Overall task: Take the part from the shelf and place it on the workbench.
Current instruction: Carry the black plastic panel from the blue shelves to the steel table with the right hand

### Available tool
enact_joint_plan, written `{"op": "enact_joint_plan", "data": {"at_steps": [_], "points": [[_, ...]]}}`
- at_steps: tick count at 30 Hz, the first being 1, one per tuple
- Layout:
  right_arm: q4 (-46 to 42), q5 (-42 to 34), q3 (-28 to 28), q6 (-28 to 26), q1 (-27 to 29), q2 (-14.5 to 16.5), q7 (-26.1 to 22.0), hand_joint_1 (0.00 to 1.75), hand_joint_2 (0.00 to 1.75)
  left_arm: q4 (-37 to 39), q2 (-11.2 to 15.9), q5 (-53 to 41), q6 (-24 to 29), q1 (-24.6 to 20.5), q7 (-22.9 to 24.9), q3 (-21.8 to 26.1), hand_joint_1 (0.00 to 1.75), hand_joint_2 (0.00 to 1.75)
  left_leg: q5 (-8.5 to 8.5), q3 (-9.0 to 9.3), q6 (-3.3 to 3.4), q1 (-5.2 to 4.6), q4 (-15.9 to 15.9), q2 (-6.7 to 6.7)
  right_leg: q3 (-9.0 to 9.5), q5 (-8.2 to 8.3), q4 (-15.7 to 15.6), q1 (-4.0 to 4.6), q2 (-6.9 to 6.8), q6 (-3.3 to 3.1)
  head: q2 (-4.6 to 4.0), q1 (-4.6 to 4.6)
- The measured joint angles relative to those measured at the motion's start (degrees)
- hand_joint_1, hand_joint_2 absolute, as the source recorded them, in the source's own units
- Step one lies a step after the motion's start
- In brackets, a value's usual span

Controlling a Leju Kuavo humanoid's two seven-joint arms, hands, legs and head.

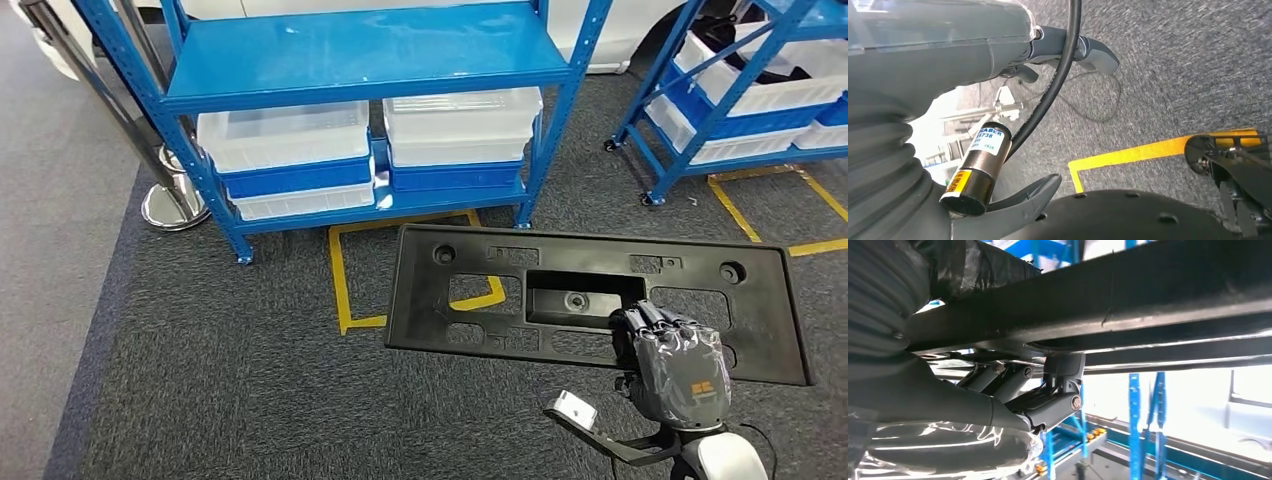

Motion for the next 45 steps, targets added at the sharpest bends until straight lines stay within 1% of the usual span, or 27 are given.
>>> {"op": "enact_joint_plan", "data": {"at_steps": [2, 3, 4, 6, 7, 9, 11, 12, 13, 14, 15, 17, 19, 20, 23, 25, 27, 29, 30, 31, 34, 36, 38, 40, 42, 44, 45], "points": [[0.01, -0.07, 0.01, 0.03, 0.06, 0.00, 0.00, 1.75, 1.75, 0.00, -0.01, -0.19, -0.01, -0.06, 0.00, 0.00, 0.00, 1.75, -0.20, 0.00, -0.31, -0.14, 0.31, 1.11, 4.33, 2.25, -7.67, 0.31, -2.08, -0.57, 0.00, 0.00], [0.01, -0.09, -0.01, 0.10, 0.07, -0.01, 0.00, 1.75, 1.75, 0.00, -0.01, -0.27, -0.04, -0.08, 0.00, -0.01, 0.00, 1.75, -0.26, 0.01, -0.56, -0.25, 0.43, 1.54, 5.50, 2.69, -9.89, 0.56, -2.82, -0.97, 0.00, -0.02], [0.01, -0.12, -0.02, 0.22, 0.10, -0.01, 0.00, 1.75, 1.75, 0.00, 0.01, -0.35, -0.11, -0.12, 0.03, -0.01, 0.00, 1.75, -0.30, 0.05, -0.84, -0.34, 0.48, 1.99, 5.78, 2.65, -10.76, 0.80, -3.11, -1.37, 0.00, -0.01], [0.01, -0.06, -0.06, 0.52, 0.19, -0.03, 0.02, 1.75, 1.75, 0.00, 0.03, -0.61, -0.34, -0.22, 0.13, -0.01, 0.00, 1.75, -0.36, 0.16, -1.50, -0.42, 0.44, 2.80, 5.55, 3.06, -10.82, 0.82, -2.05, -2.07, 0.00, -0.03], [0.02, -0.02, -0.09, 0.68, 0.23, -0.04, 0.08, 1.75, 1.75, 0.00, 0.04, -0.76, -0.44, -0.27, 0.20, -0.01, 0.00, 1.75, -0.67, 0.13, -1.87, -0.36, 0.70, 2.53, 5.51, 3.32, -11.06, 0.66, -1.52, -2.40, 0.00, -0.03], [0.06, -0.29, -0.37, 1.07, 0.04, -0.13, 0.41, 1.75, 1.75, 0.00, 0.06, -0.97, -0.56, -0.22, 0.28, -0.01, 0.00, 1.75, -3.22, -1.18, -2.49, -0.18, 3.97, 0.19, 5.40, 3.93, -11.53, 0.26, -0.48, -3.16, 0.00, -0.08], [0.17, -1.13, -1.08, 1.41, -0.18, -0.26, 0.50, 1.75, 1.75, 0.00, 0.08, -1.03, -0.58, -0.07, 0.27, -0.01, 0.00, 1.75, -7.34, -4.18, -2.76, 0.03, 11.05, -2.13, 4.95, 4.27, -11.51, 0.25, 0.58, -3.54, 0.00, -0.11], [0.22, -1.48, -1.50, 1.45, -0.14, -0.29, 0.31, 1.75, 1.75, 0.00, 0.08, -1.03, -0.57, -0.02, 0.27, -0.01, 0.00, 1.75, -8.69, -5.59, -2.82, 0.07, 14.34, -2.44, 4.71, 4.35, -11.39, 0.26, 1.18, -3.58, 0.00, -0.11], [0.25, -1.47, -1.84, 1.40, 0.02, -0.32, 0.04, 1.75, 1.75, 0.00, 0.09, -1.03, -0.56, 0.04, 0.31, -0.01, 0.00, 1.75, -8.99, -6.25, -2.85, 0.10, 16.09, -2.55, 4.51, 4.40, -11.22, 0.26, 1.83, -3.57, 0.00, -0.11], [0.24, -1.11, -2.06, 1.30, 0.29, -0.32, -0.21, 1.75, 1.75, 0.00, 0.09, -1.04, -0.55, 0.11, 0.38, -0.01, 0.00, 1.75, -8.21, -5.94, -2.85, 0.16, 15.82, -2.64, 4.35, 4.42, -11.00, 0.25, 2.52, -3.53, 0.00, -0.11], [0.21, -0.52, -2.16, 1.17, 0.64, -0.31, -0.37, 1.75, 1.75, 0.00, 0.09, -1.08, -0.52, 0.16, 0.47, -0.01, 0.00, 1.75, -6.48, -4.54, -2.79, 0.26, 13.33, -2.93, 4.24, 4.41, -10.75, 0.22, 3.26, -3.47, 0.00, -0.11], [0.01, 0.73, -2.19, 0.87, 1.44, -0.27, -0.46, 1.75, 1.75, 0.00, 0.09, -1.22, -0.42, 0.26, 0.68, -0.01, 0.00, 1.75, -3.21, -0.76, -2.53, 0.49, 5.94, -5.01, 4.01, 4.34, -10.24, 0.21, 4.56, -3.16, 0.00, -0.10], [-0.31, 1.24, -2.20, 0.55, 1.92, -0.25, -0.32, 1.75, 1.75, 0.00, 0.09, -1.40, -0.31, 0.26, 0.85, -0.01, 0.00, 1.75, -2.28, 1.13, -2.37, 0.63, 1.72, -6.89, 3.60, 4.35, -9.78, 0.35, 5.50, -2.62, 0.00, -0.09], [-0.51, 1.31, -2.20, 0.38, 2.07, -0.25, -0.20, 1.75, 1.75, 0.00, 0.09, -1.46, -0.25, 0.23, 0.93, -0.01, 0.00, 1.75, -2.45, 1.19, -2.32, 0.56, 1.44, -6.94, 3.40, 4.46, -9.71, 0.36, 5.92, -2.28, 0.00, -0.08], [-1.50, 1.41, -2.41, -0.16, 3.32, -0.27, 0.10, 1.75, 1.75, 0.00, 0.06, -1.73, -0.10, 0.05, 1.14, -0.01, 0.00, 1.75, -1.88, 1.45, -1.48, 0.46, 0.83, -5.21, 2.99, 4.91, -9.94, 0.02, 7.07, -1.07, 0.00, -0.06], [-2.44, 1.19, -2.86, -0.68, 4.55, -0.49, 0.42, 1.75, 1.75, 0.00, 0.00, -1.97, 0.04, 0.07, 1.22, -0.01, 0.00, 1.75, -1.23, 1.63, -0.63, 0.67, 0.07, -3.76, 1.79, 3.22, -7.60, 0.15, 4.93, -0.60, 0.00, 0.06], [-3.73, 0.11, -3.86, -1.65, 6.08, -0.89, 0.63, 1.75, 1.75, 0.01, -0.05, -2.11, 0.35, 0.20, 1.24, -0.01, 0.00, 1.75, -1.00, 1.44, -0.25, 0.55, -0.12, -2.46, -1.13, -0.56, -1.07, 0.20, 1.91, -0.30, 0.00, 0.17], [-5.02, -1.18, -5.38, -2.54, 7.92, -1.15, 0.16, 1.75, 1.75, 0.01, -0.08, -2.04, 0.78, 0.36, 1.16, 0.00, 0.00, 1.75, -1.06, 1.27, -0.20, 0.38, -0.05, -1.11, -3.48, -2.73, 4.64, 0.07, 0.94, -0.05, 0.00, 0.17], [-5.45, -1.50, -6.10, -2.75, 8.65, -1.20, -0.22, 1.75, 1.75, 0.01, -0.09, -1.97, 0.95, 0.41, 1.11, 0.01, 0.00, 1.75, -1.12, 1.27, -0.22, 0.34, -0.03, -0.37, -3.31, -2.31, 4.80, 0.04, 0.73, -0.03, 0.00, 0.16], [-5.70, -1.48, -6.60, -2.79, 9.09, -1.20, -0.62, 1.75, 1.75, 0.01, -0.13, -1.91, 1.03, 0.42, 1.08, 0.01, 0.00, 1.75, -1.20, 1.34, -0.31, 0.33, -0.02, 0.37, -1.91, -0.91, 2.54, 0.05, 0.42, -0.09, 0.00, 0.18], [-5.87, -0.35, -6.99, -2.75, 9.31, -1.05, -1.27, 1.75, 1.75, 0.02, -0.30, -1.86, 1.05, 0.29, 0.98, 0.01, 0.00, 1.75, -1.61, 1.72, -0.94, 0.07, 0.04, 2.36, 4.40, 3.08, -8.58, 0.62, -2.30, -0.88, 0.00, 0.16], [-5.87, 0.42, -6.96, -2.78, 9.26, -0.86, -1.24, 1.75, 1.75, 0.01, -0.37, -1.87, 1.20, 0.14, 0.96, 0.01, 0.00, 1.75, -1.80, 1.94, -1.54, -0.11, 0.03, 3.35, 5.32, 3.21, -10.77, 1.14, -2.80, -1.45, 0.00, 0.15], [-5.86, 0.85, -6.93, -2.81, 9.30, -0.69, -0.98, 1.75, 1.75, 0.01, -0.38, -1.87, 1.36, -0.10, 0.97, 0.02, 0.00, 1.75, -2.02, 2.22, -2.22, -0.07, 0.04, 3.89, 5.21, 3.53, -11.08, 0.96, -1.55, -2.10, 0.00, 0.14], [-5.86, 1.13, -6.90, -2.85, 9.22, -0.52, -0.75, 1.75, 1.75, 0.00, -0.37, -1.87, 1.49, -0.15, 0.99, 0.04, 0.00, 1.75, -3.95, 1.43, -2.84, 0.04, 2.38, 1.58, 5.30, 4.00, -11.60, 0.60, -0.40, -2.86, 0.00, 0.12], [-5.86, 1.20, -6.87, -2.86, 9.02, -0.31, -0.59, 1.75, 1.75, 0.01, -0.37, -1.87, 1.57, 0.00, 1.02, 0.10, 0.00, 1.75, -7.83, -1.59, -3.09, 0.18, 9.08, -1.63, 5.13, 4.28, -11.76, 0.54, 0.64, -3.33, 0.00, 0.09], [-5.85, 1.20, -6.85, -2.86, 8.97, -0.09, -0.50, 1.75, 1.75, 0.02, -0.37, -1.87, 1.61, 0.14, 1.07, 0.15, 0.00, 1.75, -10.10, -4.61, -3.15, 0.20, 15.47, -2.55, 4.87, 4.35, -11.63, 0.63, 1.94, -3.48, 0.00, 0.08], [-5.84, 1.19, -6.84, -2.86, 8.99, -0.03, -0.47, 1.75, 1.75, 0.02, -0.37, -1.87, 1.62, 0.21, 1.12, 0.17, 0.00, 1.75, -9.61, -4.96, -3.15, 0.21, 16.12, -2.66, 4.79, 4.35, -11.47, 0.65, 2.69, -3.49, 0.00, 0.09]]}}
